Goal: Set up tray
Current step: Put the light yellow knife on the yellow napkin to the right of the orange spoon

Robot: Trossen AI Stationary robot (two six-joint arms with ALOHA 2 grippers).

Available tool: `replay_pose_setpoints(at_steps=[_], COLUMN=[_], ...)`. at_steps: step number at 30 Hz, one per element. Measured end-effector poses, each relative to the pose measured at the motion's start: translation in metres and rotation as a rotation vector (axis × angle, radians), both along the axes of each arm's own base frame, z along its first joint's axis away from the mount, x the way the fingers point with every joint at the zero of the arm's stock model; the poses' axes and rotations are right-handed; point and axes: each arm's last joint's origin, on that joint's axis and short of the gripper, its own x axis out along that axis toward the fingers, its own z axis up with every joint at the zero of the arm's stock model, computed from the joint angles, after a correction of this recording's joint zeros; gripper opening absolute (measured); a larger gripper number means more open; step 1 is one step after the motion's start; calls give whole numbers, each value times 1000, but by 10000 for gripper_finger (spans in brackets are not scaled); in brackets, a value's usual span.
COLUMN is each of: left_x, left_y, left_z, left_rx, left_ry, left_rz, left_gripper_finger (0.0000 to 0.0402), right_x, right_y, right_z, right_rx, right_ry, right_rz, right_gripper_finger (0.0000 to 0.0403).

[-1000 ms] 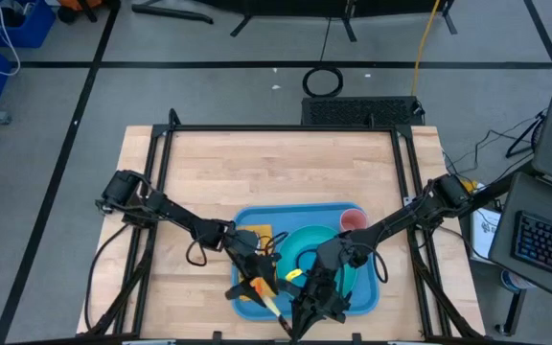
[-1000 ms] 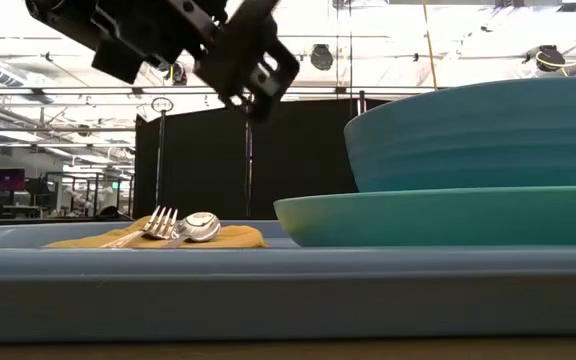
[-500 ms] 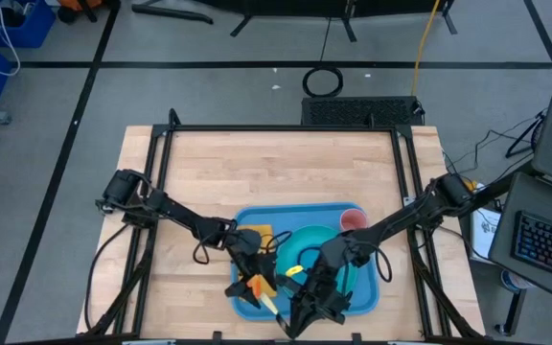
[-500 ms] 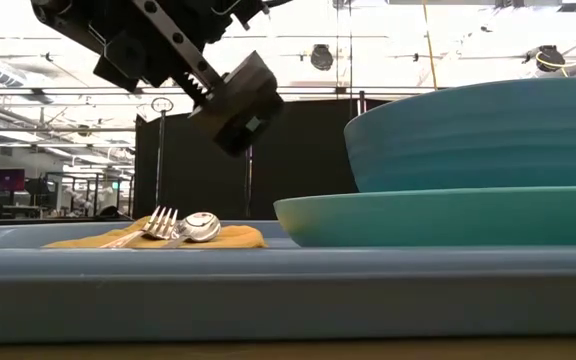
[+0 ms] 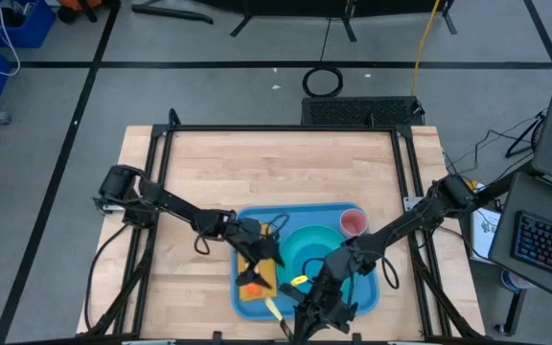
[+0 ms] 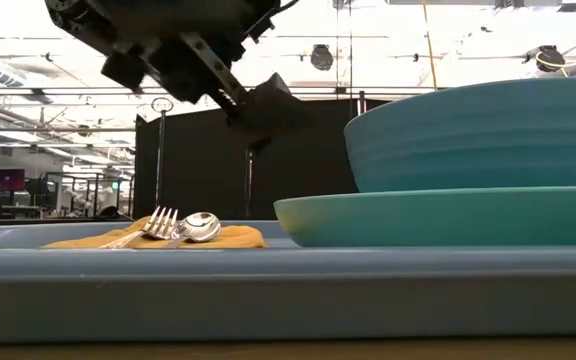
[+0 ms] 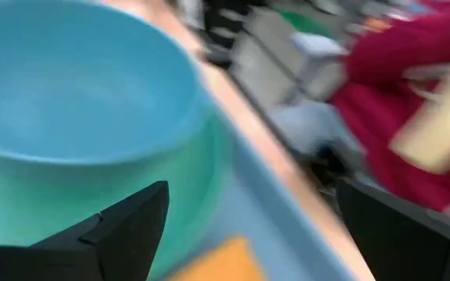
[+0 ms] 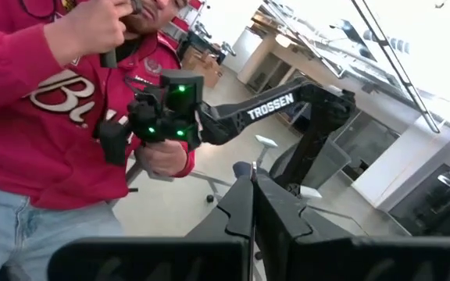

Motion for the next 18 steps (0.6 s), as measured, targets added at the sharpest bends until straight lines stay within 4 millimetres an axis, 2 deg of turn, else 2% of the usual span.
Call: replay_pose_setpoints(at_steps=[2,6,13,18], left_x=[-6,-31,-97,-141], left_y=[7,19,27,29], left_z=[1,8,30,33], left_rx=[50,123,123,148], left_ry=[-15,-40,-229,-334], left_rz=[103,278,451,626], left_gripper_finger=[372,372,372,371], right_x=[-1,-3,-4,2], right_y=[2,6,4,-6], right_z=[0,-1,1,-2], right_rx=[-2,-6,-8,28], right_ry=[-1,7,16,47], right_rz=[4,-29,-34,-104], right_gripper_finger=[0,0,0,0])
